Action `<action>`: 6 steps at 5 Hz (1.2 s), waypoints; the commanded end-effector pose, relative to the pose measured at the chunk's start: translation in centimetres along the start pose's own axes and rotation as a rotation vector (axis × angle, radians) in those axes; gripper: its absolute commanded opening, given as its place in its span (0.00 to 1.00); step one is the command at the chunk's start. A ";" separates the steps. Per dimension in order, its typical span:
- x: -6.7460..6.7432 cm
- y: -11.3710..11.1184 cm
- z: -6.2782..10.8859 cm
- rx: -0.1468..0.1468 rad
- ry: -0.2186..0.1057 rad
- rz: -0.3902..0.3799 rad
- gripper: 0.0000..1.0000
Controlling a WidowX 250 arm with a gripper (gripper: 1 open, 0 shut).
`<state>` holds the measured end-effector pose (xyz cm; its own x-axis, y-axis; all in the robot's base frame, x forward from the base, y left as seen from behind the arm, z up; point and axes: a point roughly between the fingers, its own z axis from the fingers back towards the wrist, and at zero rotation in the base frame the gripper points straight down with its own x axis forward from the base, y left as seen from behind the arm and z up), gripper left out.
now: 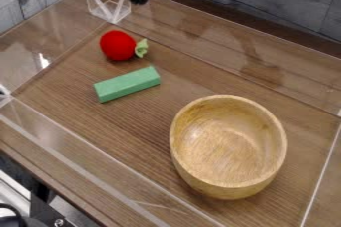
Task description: Move the red fruit to the left
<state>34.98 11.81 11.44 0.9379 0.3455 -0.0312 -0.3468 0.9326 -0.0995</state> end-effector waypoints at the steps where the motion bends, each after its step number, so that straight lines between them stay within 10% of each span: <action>1: 2.2 -1.1 1.2 0.010 -0.072 -0.001 0.00; 6: 2.6 0.7 -3.1 0.036 -0.042 -0.189 0.00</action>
<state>36.80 12.57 6.34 0.9847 0.1717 -0.0293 -0.1735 0.9816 -0.0797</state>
